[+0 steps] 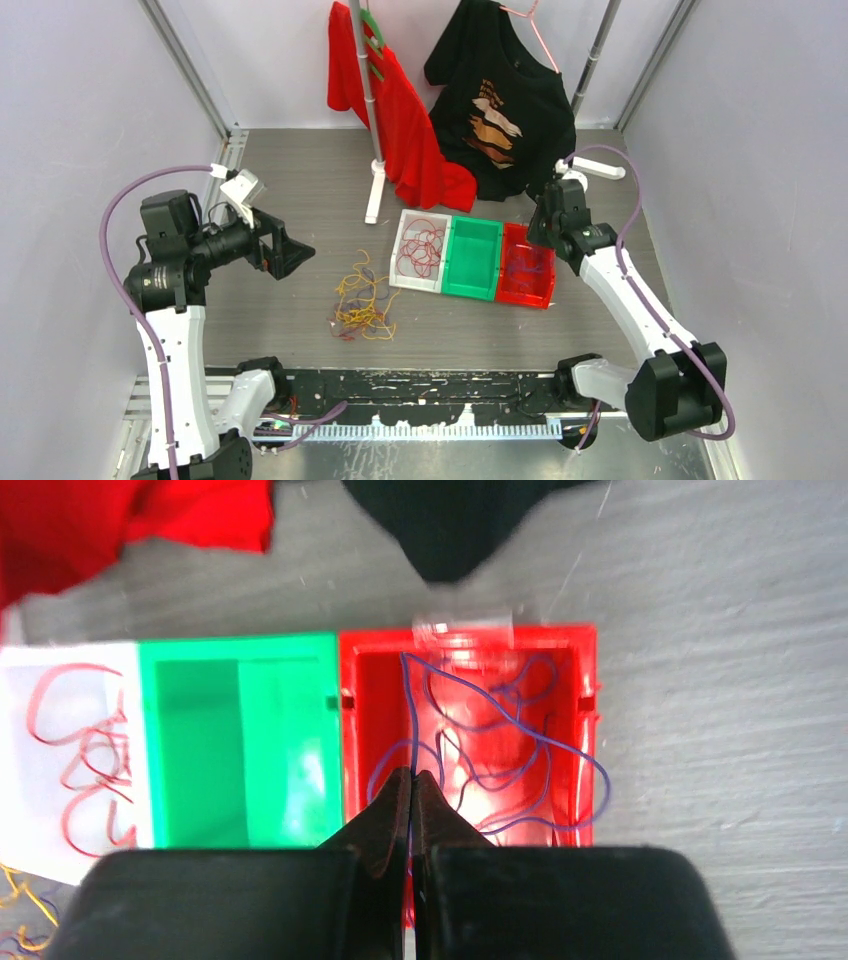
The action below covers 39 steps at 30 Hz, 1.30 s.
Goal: Untangle the cables
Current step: Adjust the cable in the bin.
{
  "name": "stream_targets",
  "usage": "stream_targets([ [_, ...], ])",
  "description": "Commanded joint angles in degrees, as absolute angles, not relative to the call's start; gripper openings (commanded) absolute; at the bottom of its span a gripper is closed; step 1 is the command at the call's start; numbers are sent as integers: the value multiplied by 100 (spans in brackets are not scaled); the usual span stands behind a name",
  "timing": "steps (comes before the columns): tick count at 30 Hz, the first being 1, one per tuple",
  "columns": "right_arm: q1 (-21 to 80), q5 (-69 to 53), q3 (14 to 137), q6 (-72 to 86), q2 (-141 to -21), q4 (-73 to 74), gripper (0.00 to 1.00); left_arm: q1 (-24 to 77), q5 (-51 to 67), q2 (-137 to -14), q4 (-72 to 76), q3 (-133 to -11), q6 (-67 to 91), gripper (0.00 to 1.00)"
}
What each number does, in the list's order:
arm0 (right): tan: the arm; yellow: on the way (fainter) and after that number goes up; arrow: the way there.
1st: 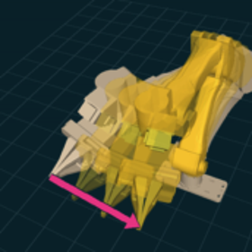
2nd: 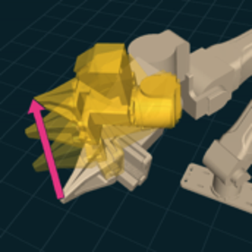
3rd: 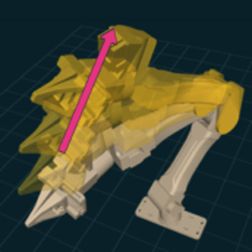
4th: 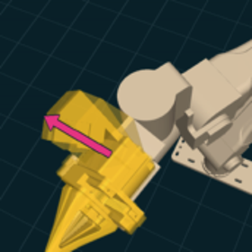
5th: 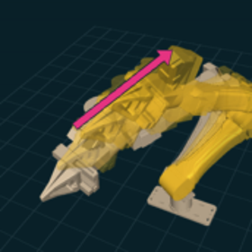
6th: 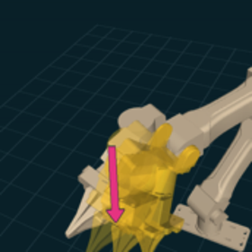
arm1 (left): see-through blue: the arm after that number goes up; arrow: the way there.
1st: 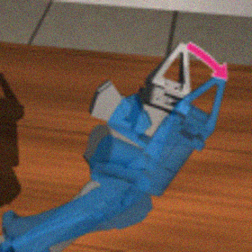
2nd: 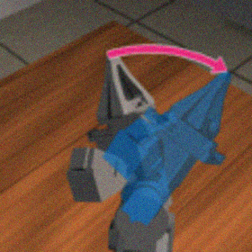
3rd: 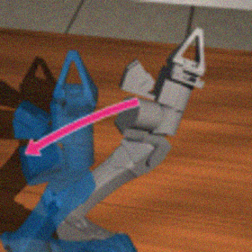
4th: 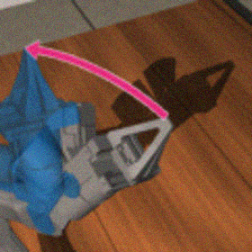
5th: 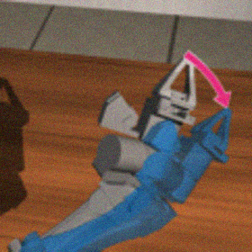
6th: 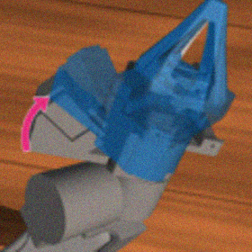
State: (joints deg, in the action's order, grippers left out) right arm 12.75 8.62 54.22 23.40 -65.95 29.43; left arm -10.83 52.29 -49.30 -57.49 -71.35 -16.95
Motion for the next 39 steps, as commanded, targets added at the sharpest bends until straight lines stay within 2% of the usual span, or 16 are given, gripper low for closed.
stream_targets([
  [1, 1328, 479, 5053, 2749, -6724, 2899, 1, -1072, 5356, -4844, -5683, -7270, -1698, 98],
  [13, 1381, 749, 5049, 2881, -7601, 2351, 1, -1077, 5191, -4993, -5893, -7291, -1856, 100],
  [15, 1388, 870, 5196, 2748, -7678, 2362, 4, -1070, 5209, -4988, -5866, -7254, -1875, 99],
  [17, 1386, 997, 5325, 2609, -7682, 2377, 17, -1074, 5257, -5010, -5916, -7194, -1920, 100],
  [20, 1389, 1132, 5492, 2366, -7607, 2411, 24, -1072, 5297, -5140, -6236, -7146, -2180, 100],
  [22, 1389, 1271, 5642, 2315, -7537, 2506, 34, -1072, 5178, -5335, -6513, -7136, -2460, 99],
  [29, 1393, 1378, 6081, 2213, -7287, 2792, 59, -1072, 4562, -5865, -6820, -6822, -3260, 99],
  [35, 1397, 1159, 6128, 2262, -7030, 2746, 72, -1036, 4410, -6061, -6747, -6418, -3643, 100],
  [36, 1390, 1077, 6167, 2329, -7017, 2709, 77, -992, 4363, -6125, -6691, -6348, -3674, 99],
  [37, 1389, 1050, 6260, 2428, -7033, 2740, 92, -942, 4330, -6194, -6647, -6271, -3688, 97],
  [38, 1380, 988, 6385, 2596, -7050, 2713, 99, -888, 4314, -6275, -6583, -6194, -3695, 95],
  [39, 1361, 871, 6512, 2689, -7057, 2686, 100, -828, 4304, -6340, -6509, -6117, -3701, 92],
])
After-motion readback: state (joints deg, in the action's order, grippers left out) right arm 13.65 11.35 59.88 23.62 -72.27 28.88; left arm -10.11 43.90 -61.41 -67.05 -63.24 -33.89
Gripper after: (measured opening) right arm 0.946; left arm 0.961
